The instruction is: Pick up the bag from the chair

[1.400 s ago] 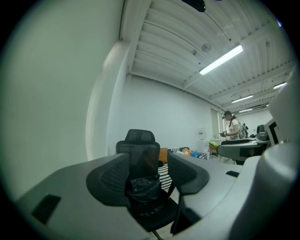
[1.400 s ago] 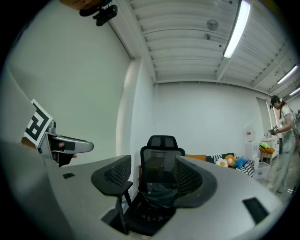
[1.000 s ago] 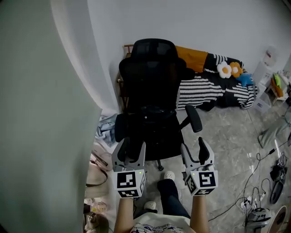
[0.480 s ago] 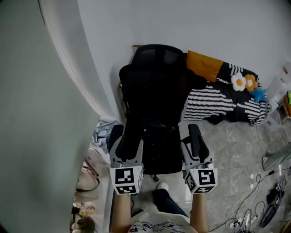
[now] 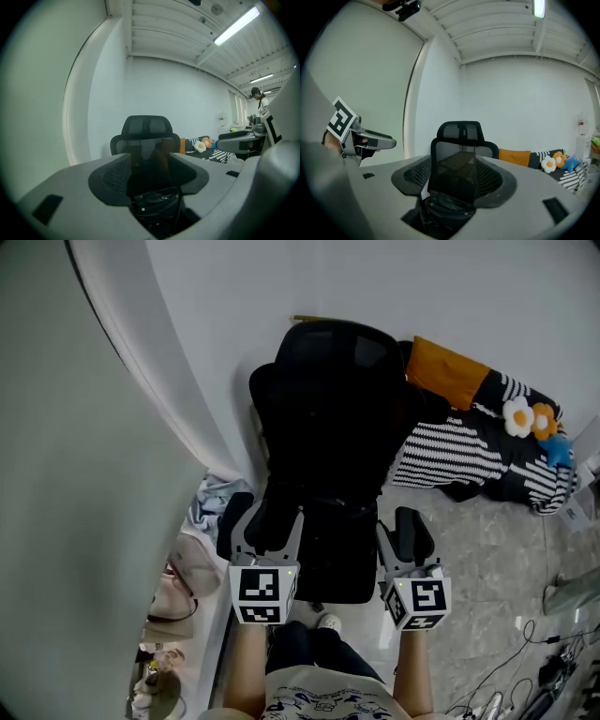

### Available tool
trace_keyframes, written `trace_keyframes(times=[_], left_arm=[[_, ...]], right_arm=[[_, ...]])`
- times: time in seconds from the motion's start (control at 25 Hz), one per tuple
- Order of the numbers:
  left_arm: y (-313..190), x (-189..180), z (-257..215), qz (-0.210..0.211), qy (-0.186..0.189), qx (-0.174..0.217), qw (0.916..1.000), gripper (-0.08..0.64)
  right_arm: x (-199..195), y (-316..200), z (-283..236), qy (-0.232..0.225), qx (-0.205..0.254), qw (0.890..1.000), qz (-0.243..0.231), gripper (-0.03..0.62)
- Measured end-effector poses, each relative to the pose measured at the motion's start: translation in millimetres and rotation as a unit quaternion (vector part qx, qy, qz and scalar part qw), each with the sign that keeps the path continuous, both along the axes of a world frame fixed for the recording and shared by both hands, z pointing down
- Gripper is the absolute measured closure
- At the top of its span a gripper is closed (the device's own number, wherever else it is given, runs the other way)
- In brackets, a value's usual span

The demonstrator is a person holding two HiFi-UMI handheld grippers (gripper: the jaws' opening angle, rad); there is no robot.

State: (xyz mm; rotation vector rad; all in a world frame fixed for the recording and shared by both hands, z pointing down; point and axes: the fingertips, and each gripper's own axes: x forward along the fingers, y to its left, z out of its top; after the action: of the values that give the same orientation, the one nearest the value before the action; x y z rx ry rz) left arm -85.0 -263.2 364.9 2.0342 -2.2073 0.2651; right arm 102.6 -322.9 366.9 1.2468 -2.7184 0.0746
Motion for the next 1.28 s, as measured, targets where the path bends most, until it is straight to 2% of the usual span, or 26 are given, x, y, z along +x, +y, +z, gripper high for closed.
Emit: trace_keyframes(times=[0.32, 0.52, 0.68, 0.92, 1.16, 1.28], left_arm=[[-34, -16, 40, 0.017, -0.02, -0.05, 0.9984, 0.306], [-65, -29, 69, 0.055, -0.038, -0.084, 0.9943, 0.306], [-98, -36, 94, 0.101, -0.047, -0.111, 0.9876, 0.305], [-150, -43, 145, 0.177, -0.083, -0.17, 0.9659, 0.305], [-187, -41, 202, 0.251, -0.104, -0.227, 0.9351, 0.298], [-201, -44, 230, 0.279, -0.114, -0.251, 0.9197, 0.298]], right_arm=[[-25, -33, 44, 0.031, -0.031, 0.999, -0.02, 0.302], [-42, -61, 74, 0.075, -0.044, 0.996, -0.018, 0.295], [-57, -87, 97, 0.115, -0.051, 0.992, -0.017, 0.279], [-78, -126, 139, 0.187, -0.066, 0.98, -0.03, 0.278], [-93, -160, 185, 0.241, -0.092, 0.965, -0.05, 0.281], [-104, -171, 214, 0.274, -0.107, 0.953, -0.075, 0.282]])
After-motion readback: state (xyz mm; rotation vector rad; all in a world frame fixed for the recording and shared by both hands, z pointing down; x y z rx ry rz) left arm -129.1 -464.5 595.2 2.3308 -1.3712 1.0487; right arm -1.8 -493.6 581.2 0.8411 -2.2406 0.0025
